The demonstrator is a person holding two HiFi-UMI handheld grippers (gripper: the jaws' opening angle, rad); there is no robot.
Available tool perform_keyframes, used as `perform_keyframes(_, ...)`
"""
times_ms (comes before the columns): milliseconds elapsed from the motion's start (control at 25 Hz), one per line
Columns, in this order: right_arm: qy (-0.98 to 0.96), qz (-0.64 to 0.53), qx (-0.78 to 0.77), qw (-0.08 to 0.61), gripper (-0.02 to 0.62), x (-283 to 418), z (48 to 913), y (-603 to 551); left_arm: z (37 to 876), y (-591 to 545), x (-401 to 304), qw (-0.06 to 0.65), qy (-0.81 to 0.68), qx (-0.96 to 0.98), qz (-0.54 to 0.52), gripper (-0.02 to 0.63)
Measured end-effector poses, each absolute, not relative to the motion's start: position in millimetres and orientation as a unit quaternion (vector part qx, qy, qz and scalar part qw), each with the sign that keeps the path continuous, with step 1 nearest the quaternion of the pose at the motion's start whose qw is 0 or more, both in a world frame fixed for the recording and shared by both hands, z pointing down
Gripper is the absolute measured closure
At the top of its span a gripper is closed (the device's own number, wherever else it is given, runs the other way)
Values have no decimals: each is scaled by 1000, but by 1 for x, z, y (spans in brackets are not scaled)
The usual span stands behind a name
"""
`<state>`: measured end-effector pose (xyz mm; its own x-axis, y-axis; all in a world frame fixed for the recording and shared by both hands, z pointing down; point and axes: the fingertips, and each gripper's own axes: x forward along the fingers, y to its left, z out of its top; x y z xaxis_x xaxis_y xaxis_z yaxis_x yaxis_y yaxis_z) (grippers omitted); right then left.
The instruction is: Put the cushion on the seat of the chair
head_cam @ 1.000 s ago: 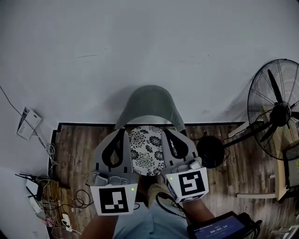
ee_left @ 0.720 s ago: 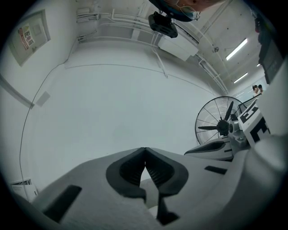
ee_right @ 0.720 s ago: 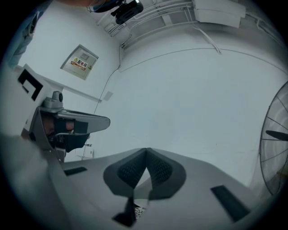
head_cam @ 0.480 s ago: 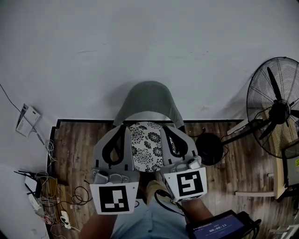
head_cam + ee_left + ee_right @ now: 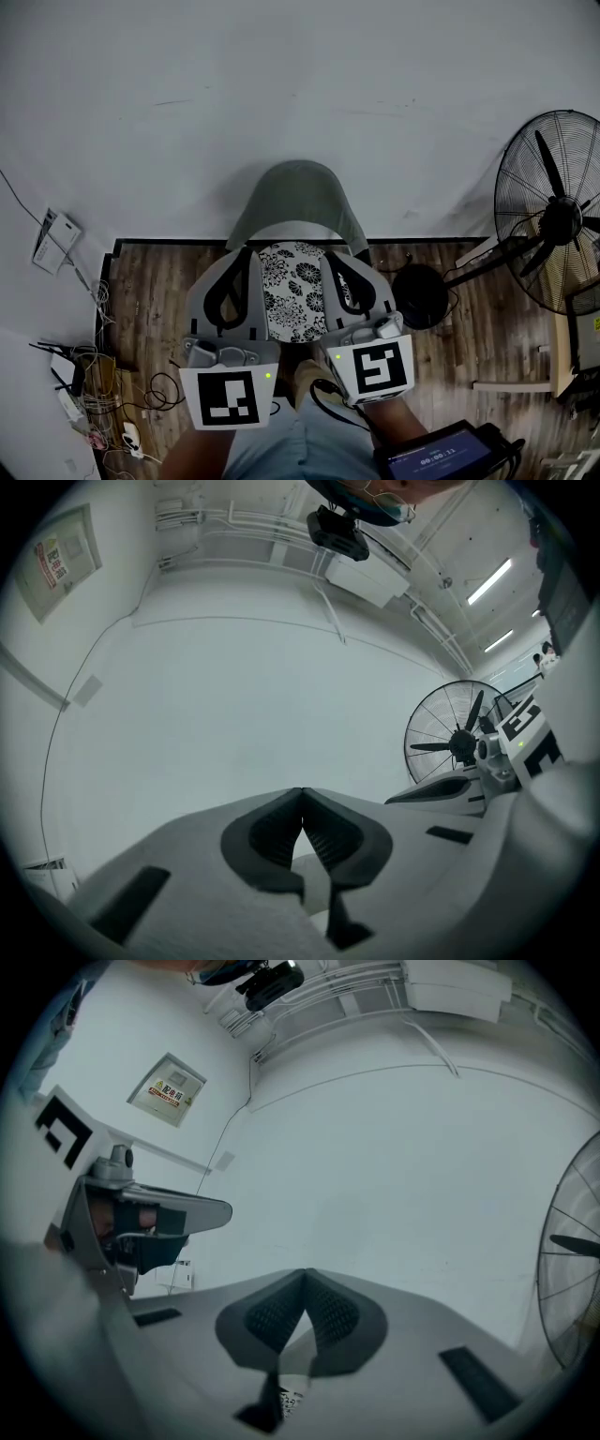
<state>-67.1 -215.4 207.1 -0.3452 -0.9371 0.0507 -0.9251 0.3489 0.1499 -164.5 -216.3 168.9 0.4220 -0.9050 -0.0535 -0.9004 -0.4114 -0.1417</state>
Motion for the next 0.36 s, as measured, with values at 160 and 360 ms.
perform_keyframes(160,-819,-46,569,65,591,-65,209,-215,170,-216,-161,73,537,-840,-16,597)
perform_keyframes(360,-819,-45,569,67,591,-63,211,-217,171,-219,-158,76,535,-841,-16,597)
